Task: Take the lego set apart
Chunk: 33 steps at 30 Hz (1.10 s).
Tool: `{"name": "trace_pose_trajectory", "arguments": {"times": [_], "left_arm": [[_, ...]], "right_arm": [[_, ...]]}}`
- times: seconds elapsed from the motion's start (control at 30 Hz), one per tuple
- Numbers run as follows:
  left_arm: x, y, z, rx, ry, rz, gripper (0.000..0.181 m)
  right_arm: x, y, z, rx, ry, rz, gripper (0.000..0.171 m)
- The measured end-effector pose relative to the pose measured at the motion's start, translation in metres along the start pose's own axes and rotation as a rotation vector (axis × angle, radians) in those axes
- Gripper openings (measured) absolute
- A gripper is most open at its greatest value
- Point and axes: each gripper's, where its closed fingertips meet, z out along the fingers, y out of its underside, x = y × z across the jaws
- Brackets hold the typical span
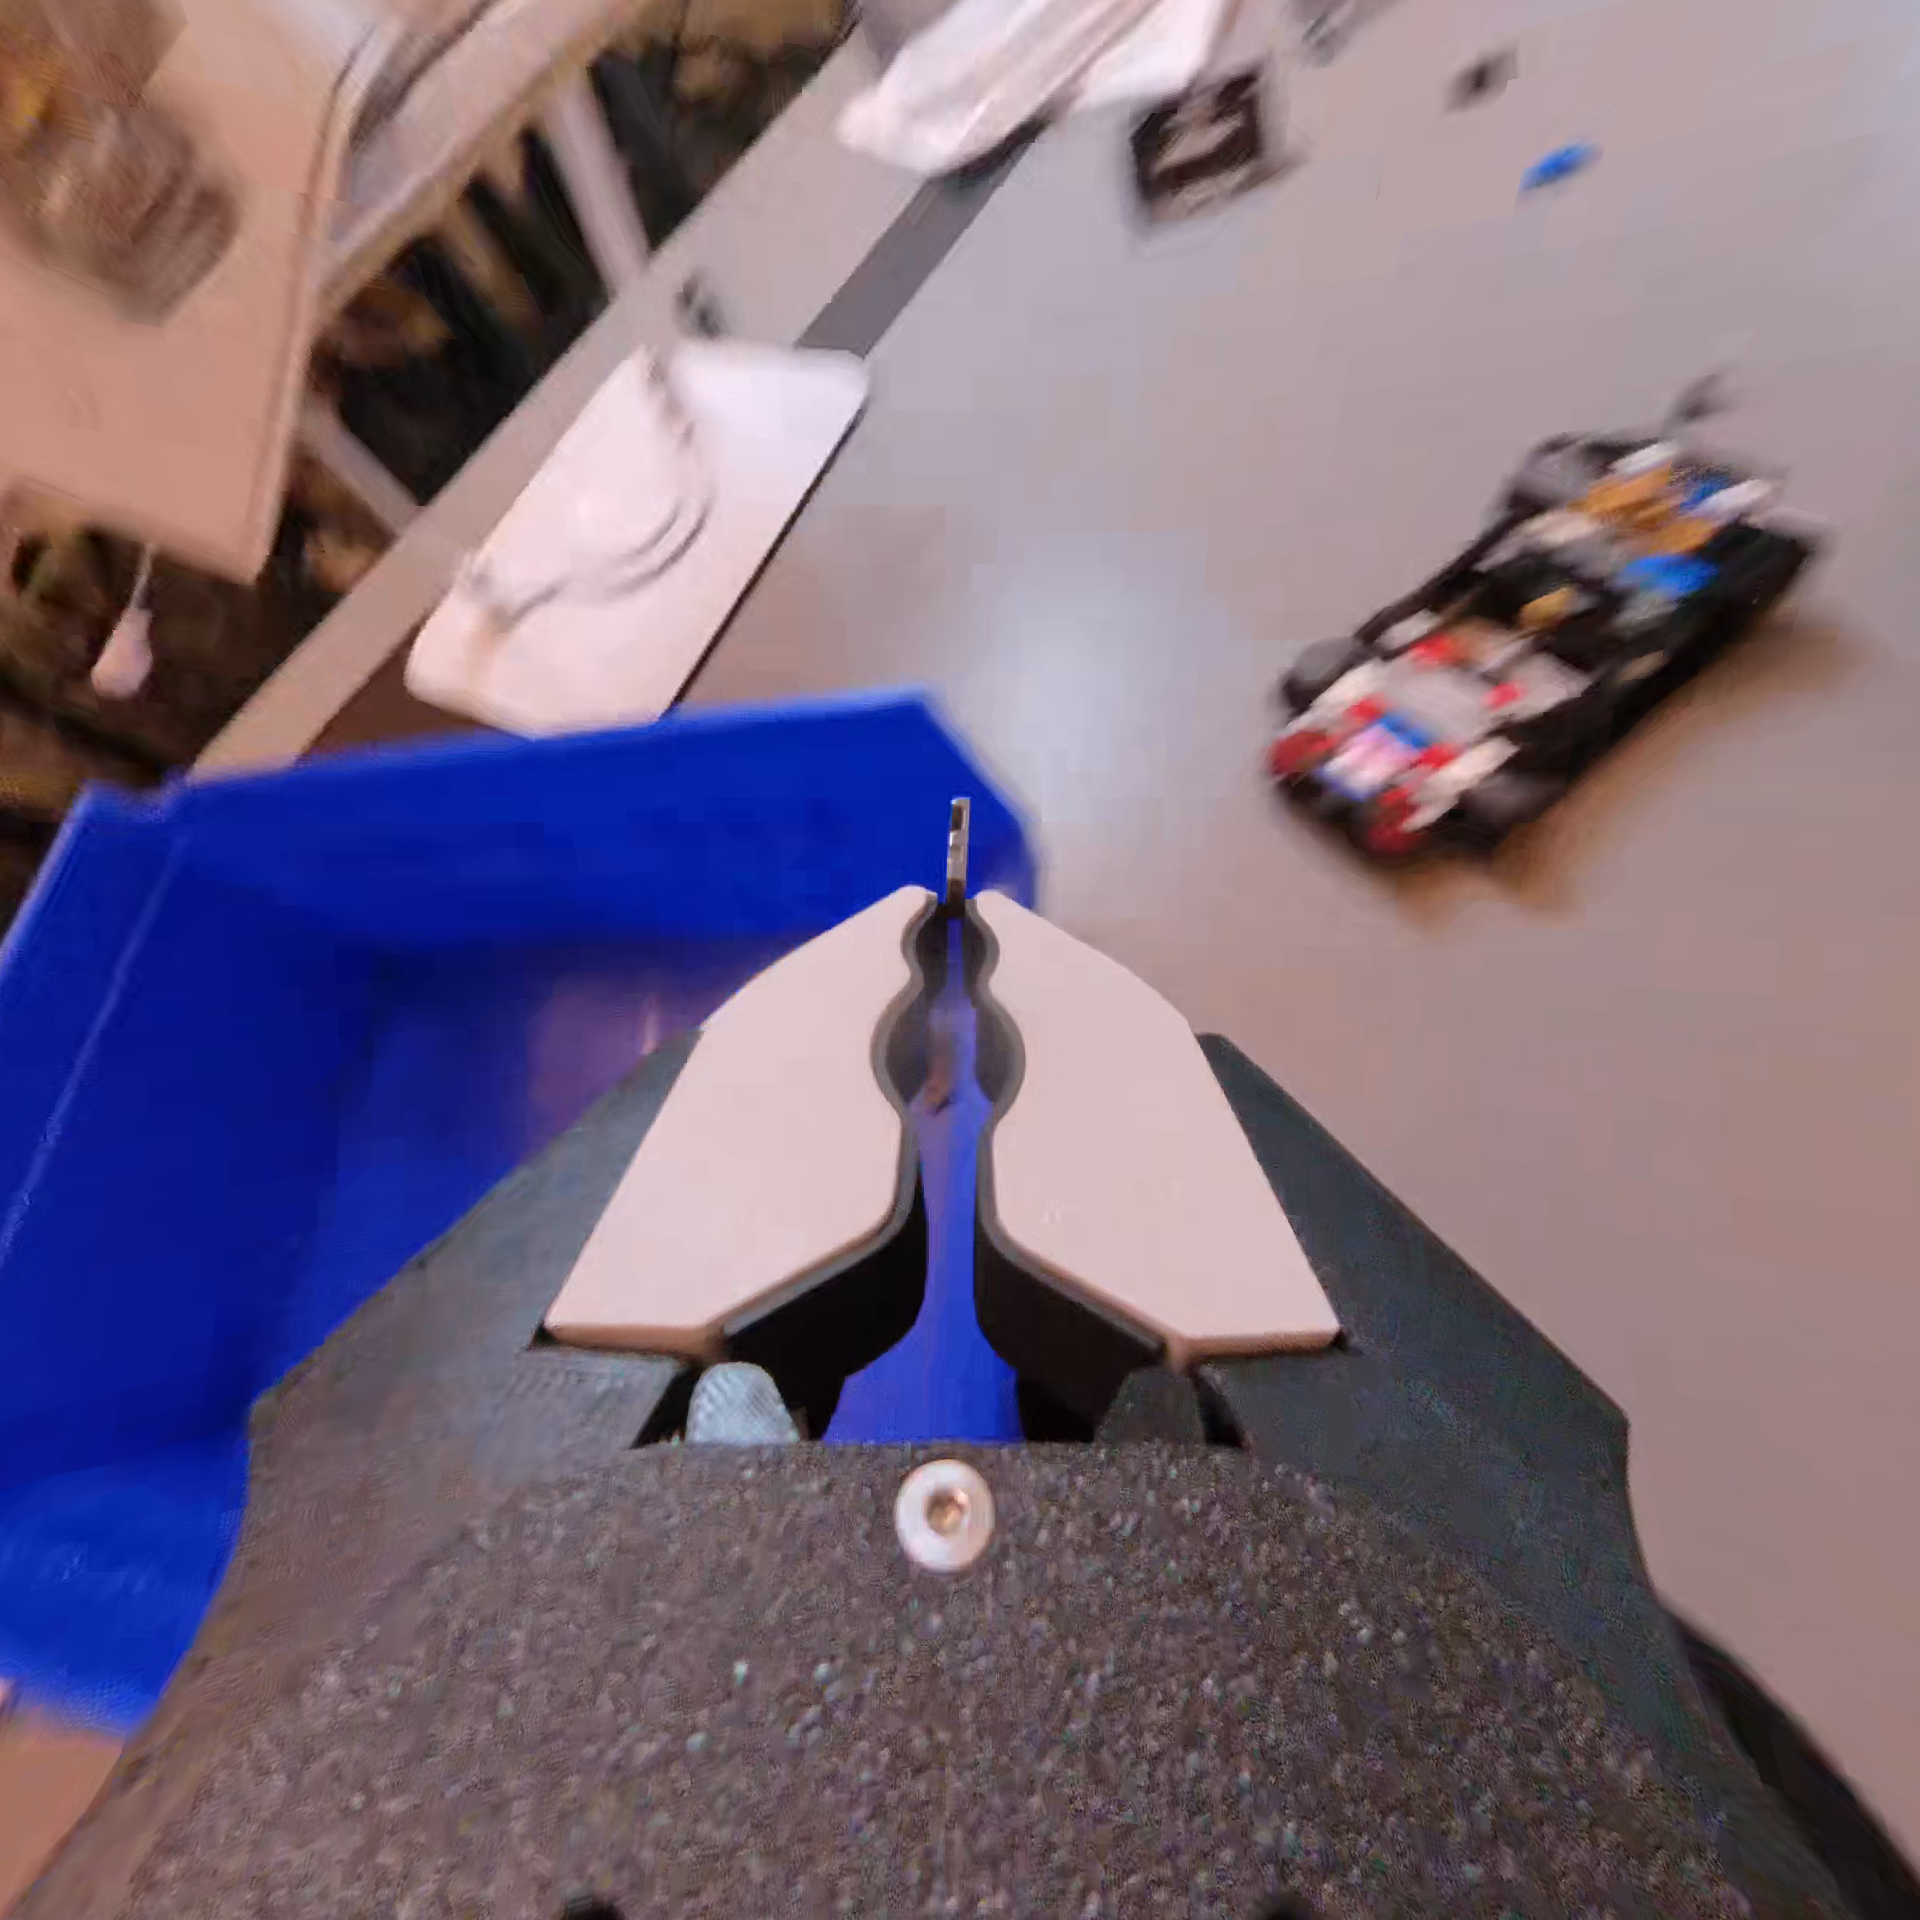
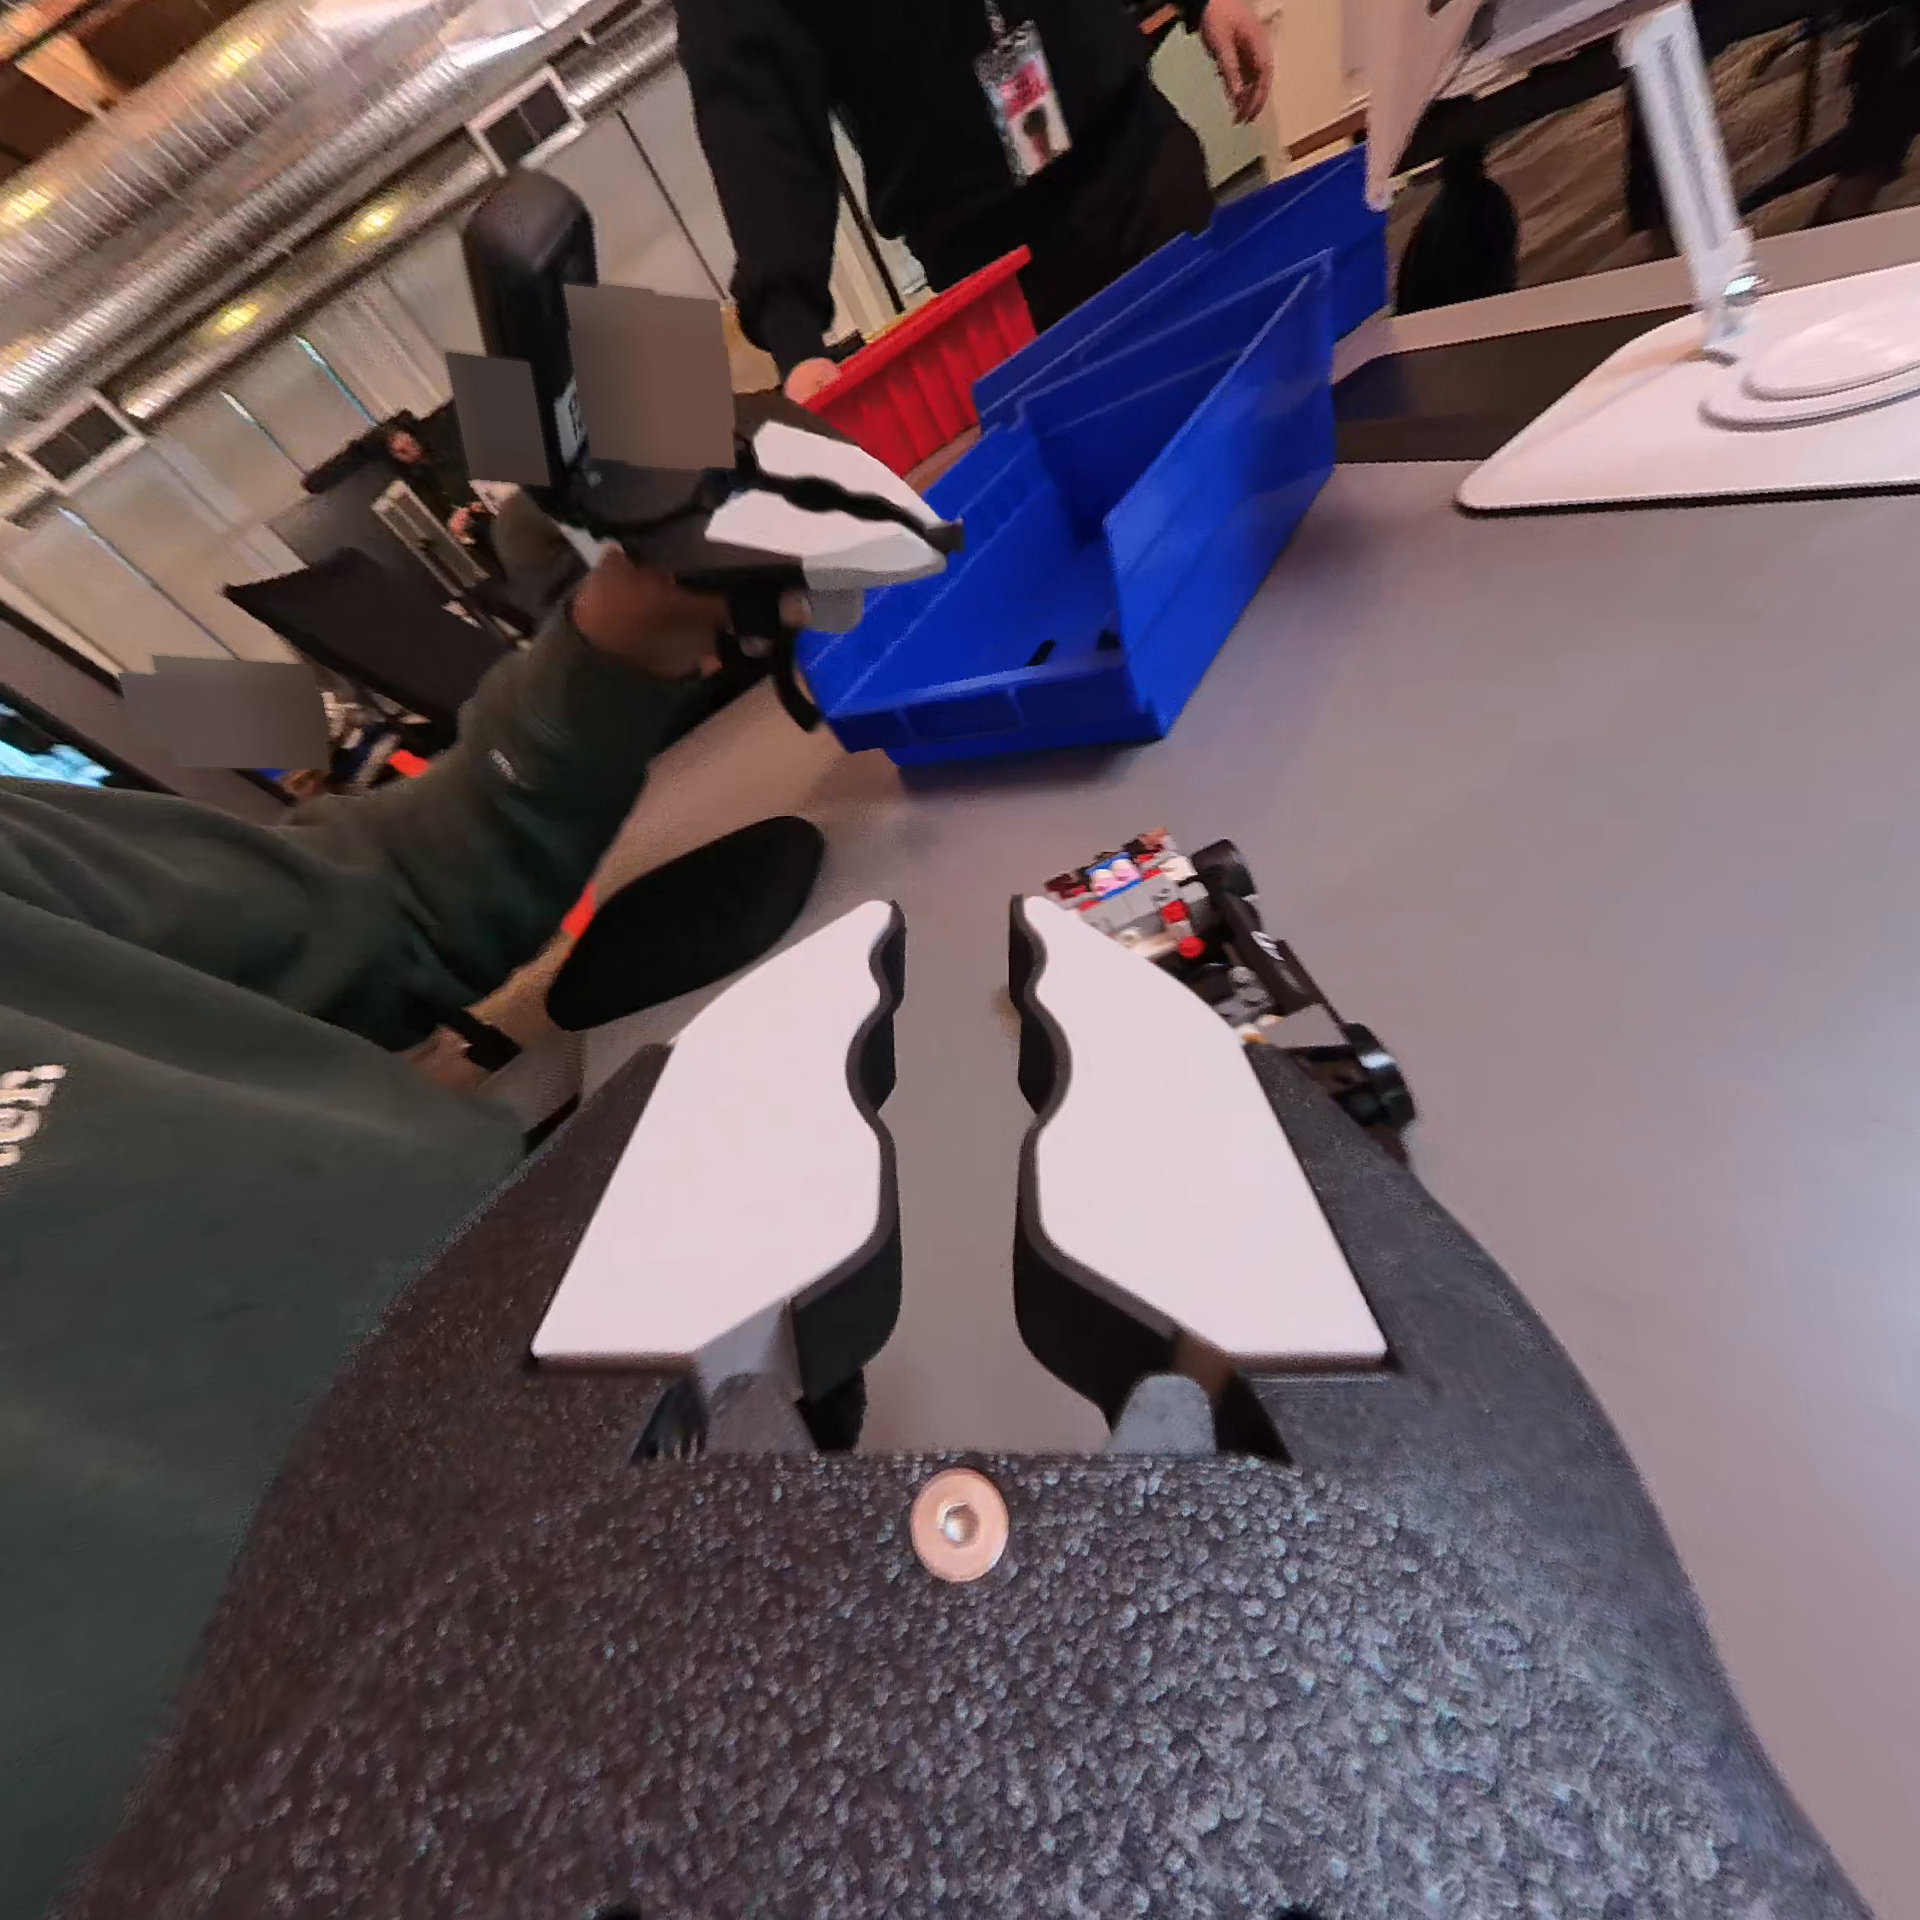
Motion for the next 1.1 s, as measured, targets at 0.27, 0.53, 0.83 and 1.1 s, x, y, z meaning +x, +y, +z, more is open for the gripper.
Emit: {"name": "trace_pose_trajectory", "arguments": {"times": [0.27,0.53,0.83,1.1], "left_arm": [[-0.045,0.071,0.008,-0.403,0.002,-0.093,0.003],[-0.047,0.06,0.017,-0.418,-0.064,-0.013,0.028],[0.062,-0.028,0.04,-0.015,0.161,0.102,0.028],[0.12,-0.028,0.076,0.076,0.253,0.204,0.036]], "right_arm": [[0.031,0.0,-0.015,0.068,0.082,-0.011,0.018],[0.036,-0.001,-0.026,0.1,0.093,-0.006,0.018],[0.049,0.001,-0.028,0.077,0.232,-0.113,0.021],[0.097,0.063,-0.05,-0.588,0.438,-0.441,0.022]]}}
